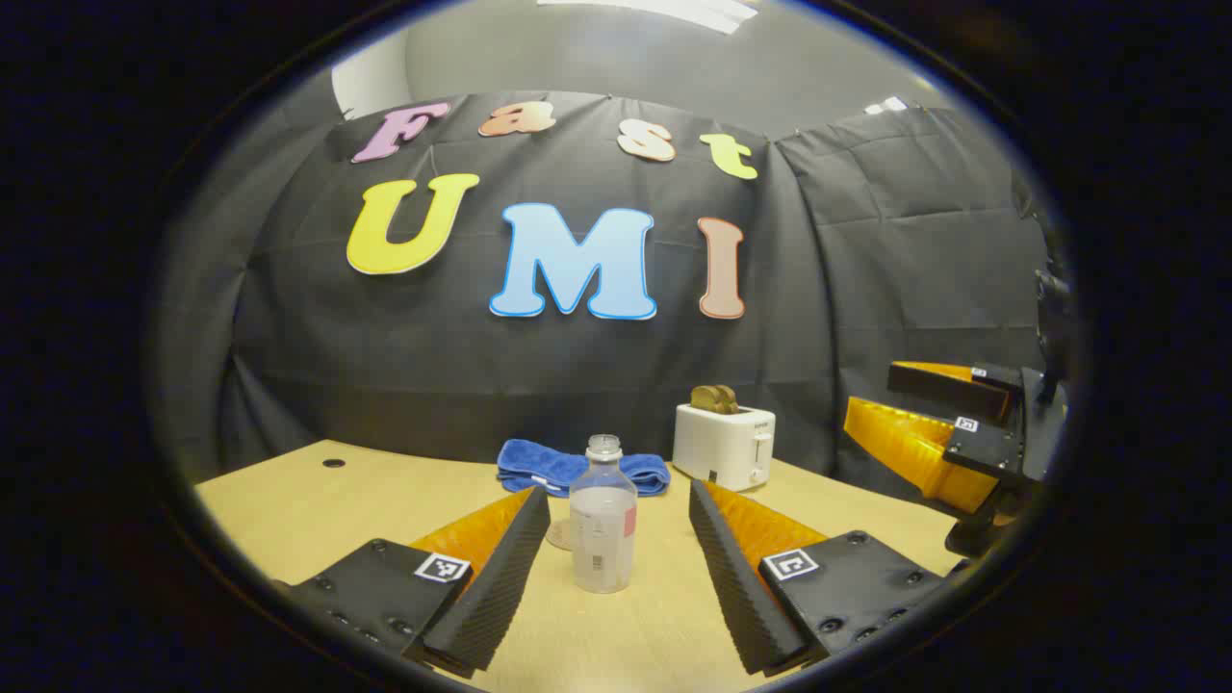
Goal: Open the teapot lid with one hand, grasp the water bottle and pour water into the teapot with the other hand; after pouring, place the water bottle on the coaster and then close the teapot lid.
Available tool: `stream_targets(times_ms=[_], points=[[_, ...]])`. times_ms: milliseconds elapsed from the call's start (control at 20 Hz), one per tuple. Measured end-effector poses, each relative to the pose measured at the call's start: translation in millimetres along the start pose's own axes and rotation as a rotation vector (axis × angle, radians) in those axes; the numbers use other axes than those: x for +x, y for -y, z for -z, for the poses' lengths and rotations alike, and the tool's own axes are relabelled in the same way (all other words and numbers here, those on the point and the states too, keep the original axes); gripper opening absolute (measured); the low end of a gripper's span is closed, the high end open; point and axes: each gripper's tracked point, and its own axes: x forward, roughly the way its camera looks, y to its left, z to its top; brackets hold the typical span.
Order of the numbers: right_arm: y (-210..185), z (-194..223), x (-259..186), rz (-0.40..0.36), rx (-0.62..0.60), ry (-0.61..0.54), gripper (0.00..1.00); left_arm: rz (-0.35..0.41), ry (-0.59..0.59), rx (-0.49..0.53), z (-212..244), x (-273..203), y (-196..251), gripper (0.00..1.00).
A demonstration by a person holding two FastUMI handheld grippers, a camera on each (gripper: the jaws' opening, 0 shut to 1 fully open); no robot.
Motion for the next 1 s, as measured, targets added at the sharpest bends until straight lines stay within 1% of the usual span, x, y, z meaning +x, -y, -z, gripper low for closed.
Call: stream_targets(times_ms=[150,350,650,800,1000], points=[[-16.4,-1.6,6.8,-0.031,-0.003,0.01,0.94,0.001,0.007,-0.004,1.4,-0.8,-3.1,0.95],[-33.2,-1.1,9.0,-0.071,-0.029,-0.004,0.94,-0.002,0.006,-0.017,5.6,-2.3,-4.0,0.95],[-30.7,4.9,10.1,-0.075,-0.041,-0.009,0.94,-0.008,-0.007,-0.01,12.0,3.9,-5.8,0.95],[-28.9,7.3,19.5,-0.082,-0.011,-0.018,0.94,-0.007,-0.013,-0.007,15.1,8.9,-6.2,0.95],[-31.8,11.7,34.6,-0.085,-0.007,-0.031,0.94,-0.008,-0.025,-0.014,18.9,18.3,-12.1,0.95]])
